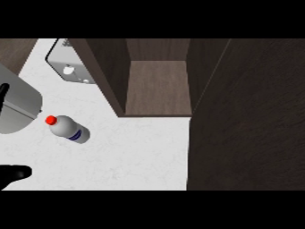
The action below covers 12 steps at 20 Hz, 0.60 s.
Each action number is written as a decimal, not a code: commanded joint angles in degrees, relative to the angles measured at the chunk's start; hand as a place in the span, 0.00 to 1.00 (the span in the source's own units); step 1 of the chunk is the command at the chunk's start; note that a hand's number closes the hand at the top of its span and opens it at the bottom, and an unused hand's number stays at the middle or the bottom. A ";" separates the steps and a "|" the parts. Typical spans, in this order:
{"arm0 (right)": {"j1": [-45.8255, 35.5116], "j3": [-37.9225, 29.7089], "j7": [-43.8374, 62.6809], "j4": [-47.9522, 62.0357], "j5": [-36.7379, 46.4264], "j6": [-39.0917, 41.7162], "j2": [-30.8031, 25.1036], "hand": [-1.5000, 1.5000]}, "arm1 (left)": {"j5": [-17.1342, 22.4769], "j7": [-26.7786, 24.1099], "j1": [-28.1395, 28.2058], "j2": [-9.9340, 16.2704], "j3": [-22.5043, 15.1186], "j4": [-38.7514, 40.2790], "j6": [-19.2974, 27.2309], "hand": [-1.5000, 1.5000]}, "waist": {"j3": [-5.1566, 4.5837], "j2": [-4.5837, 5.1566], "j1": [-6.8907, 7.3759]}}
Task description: Pick up the bottled water, place it into the cabinet and close the cabinet
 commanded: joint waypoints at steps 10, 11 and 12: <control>18.85 5.34 7.38 -17.87 -4.26 2.81 0.07 0.00 | -0.36 9.59 9.38 -3.33 -2.03 -9.47 2.62 0.00 | -0.07 0.10 -0.19; 19.43 6.23 4.93 -16.82 -3.07 3.54 0.68 0.00 | 0.47 12.81 8.94 -3.05 -2.13 -12.11 3.68 0.00 | -0.07 0.10 -0.14; 21.55 5.88 5.63 -18.39 -3.63 4.23 -0.16 0.00 | 2.30 11.43 11.36 -1.54 0.23 -11.73 0.67 0.00 | -0.08 0.06 -0.11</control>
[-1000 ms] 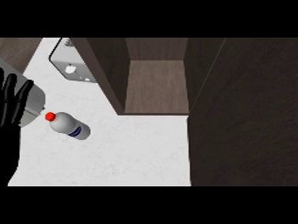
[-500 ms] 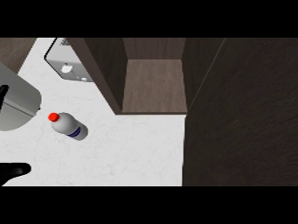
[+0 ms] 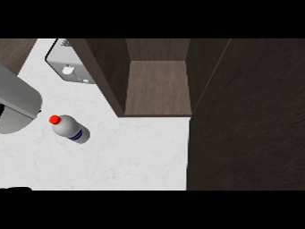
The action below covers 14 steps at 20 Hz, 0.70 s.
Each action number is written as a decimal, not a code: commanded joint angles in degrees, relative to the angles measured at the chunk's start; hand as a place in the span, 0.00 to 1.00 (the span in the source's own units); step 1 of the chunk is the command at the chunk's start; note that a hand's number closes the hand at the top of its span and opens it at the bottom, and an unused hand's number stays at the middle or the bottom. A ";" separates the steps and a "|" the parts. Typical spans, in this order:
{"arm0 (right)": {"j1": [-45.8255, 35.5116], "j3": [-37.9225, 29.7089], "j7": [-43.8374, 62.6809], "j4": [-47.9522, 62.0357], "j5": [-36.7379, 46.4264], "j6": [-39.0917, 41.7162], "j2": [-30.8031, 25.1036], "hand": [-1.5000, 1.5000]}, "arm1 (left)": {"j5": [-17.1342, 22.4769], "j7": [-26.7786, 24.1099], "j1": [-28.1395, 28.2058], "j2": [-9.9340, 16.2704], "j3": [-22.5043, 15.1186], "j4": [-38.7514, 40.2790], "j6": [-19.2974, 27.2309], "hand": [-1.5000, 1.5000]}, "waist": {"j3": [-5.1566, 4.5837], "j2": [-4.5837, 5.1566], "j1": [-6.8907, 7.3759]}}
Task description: Pick up the bottled water, place it into the cabinet and close the cabinet
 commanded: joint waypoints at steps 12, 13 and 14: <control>14.85 2.87 -3.14 -11.28 -0.12 2.18 -0.56 0.00 | -2.35 -5.52 2.22 -0.42 4.88 7.87 -2.37 0.00 | -0.02 0.03 -0.40; 14.01 -0.80 -8.05 -5.13 -3.04 5.30 -1.77 0.00 | -6.00 -8.55 2.71 -3.32 2.10 10.38 -1.48 0.00 | 0.01 0.06 -0.39; 16.55 7.44 -6.18 -9.13 3.87 2.82 0.92 0.00 | -9.94 -12.56 2.68 -5.93 0.30 12.95 0.20 0.00 | -0.05 0.04 -0.75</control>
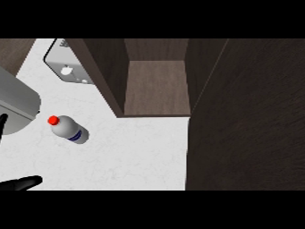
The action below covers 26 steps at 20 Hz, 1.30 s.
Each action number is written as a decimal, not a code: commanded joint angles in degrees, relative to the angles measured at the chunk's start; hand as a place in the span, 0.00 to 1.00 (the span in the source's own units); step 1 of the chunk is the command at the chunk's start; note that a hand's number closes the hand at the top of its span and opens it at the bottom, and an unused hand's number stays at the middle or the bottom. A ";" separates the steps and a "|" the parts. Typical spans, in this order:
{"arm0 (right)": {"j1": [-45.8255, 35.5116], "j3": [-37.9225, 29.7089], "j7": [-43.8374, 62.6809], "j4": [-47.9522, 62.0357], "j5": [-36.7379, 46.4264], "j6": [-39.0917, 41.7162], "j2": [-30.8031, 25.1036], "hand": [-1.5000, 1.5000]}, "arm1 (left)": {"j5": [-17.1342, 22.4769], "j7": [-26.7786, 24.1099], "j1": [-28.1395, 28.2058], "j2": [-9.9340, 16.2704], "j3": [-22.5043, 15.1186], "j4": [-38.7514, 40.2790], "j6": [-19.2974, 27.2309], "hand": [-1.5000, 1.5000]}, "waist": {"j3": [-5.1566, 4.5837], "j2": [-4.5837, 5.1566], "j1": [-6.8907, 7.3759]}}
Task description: Pick up the bottled water, place it into the cabinet and close the cabinet
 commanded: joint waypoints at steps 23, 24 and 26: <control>19.28 0.67 -13.94 -7.01 -0.64 6.31 -3.77 0.00 | -7.04 -39.78 -15.79 0.68 7.91 60.64 -1.60 0.00 | -0.10 0.11 -1.22; 19.84 5.17 -12.90 -7.69 2.13 5.90 -2.94 0.00 | -4.80 -37.12 -19.15 5.50 10.60 64.00 -3.85 0.00 | -0.13 0.17 -1.14; 17.32 -0.69 -12.20 -7.06 -2.70 5.44 -3.82 0.00 | -5.82 -42.30 -18.38 3.91 8.80 68.00 -6.01 0.00 | -0.09 0.25 -0.56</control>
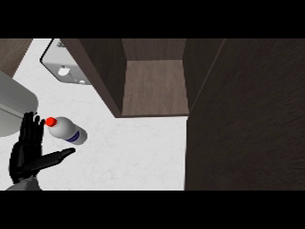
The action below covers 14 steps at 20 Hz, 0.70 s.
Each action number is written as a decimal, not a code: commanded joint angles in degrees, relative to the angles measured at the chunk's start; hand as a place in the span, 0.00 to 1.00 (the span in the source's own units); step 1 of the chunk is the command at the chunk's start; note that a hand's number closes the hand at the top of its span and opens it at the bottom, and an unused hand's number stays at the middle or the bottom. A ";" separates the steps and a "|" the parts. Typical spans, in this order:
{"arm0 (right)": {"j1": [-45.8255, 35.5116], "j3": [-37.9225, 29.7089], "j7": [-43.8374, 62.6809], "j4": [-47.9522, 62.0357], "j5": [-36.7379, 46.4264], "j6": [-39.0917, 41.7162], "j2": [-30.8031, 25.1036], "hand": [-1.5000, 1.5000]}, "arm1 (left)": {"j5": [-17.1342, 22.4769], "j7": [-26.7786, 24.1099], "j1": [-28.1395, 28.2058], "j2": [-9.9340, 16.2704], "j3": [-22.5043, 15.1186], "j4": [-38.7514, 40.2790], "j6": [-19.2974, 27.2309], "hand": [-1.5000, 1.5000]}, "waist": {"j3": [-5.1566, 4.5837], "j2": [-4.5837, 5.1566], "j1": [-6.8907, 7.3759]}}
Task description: Pick up the bottled water, place it into the cabinet and close the cabinet
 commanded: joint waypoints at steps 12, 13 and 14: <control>5.42 1.00 1.91 -8.47 -2.55 0.80 -2.61 0.00 | 1.70 -15.80 -12.18 1.74 1.44 29.83 -12.14 0.00 | -0.09 0.24 -0.52; 4.24 0.06 0.04 -6.18 -1.76 0.17 -1.78 0.00 | 0.26 -18.80 -12.62 -1.46 0.58 30.75 -8.53 0.00 | -0.08 0.24 -0.52; 6.58 2.38 1.32 -9.51 -1.31 -0.36 -1.47 0.00 | 1.96 -18.14 -13.08 1.25 2.08 31.25 -11.29 0.00 | -0.09 0.18 -0.46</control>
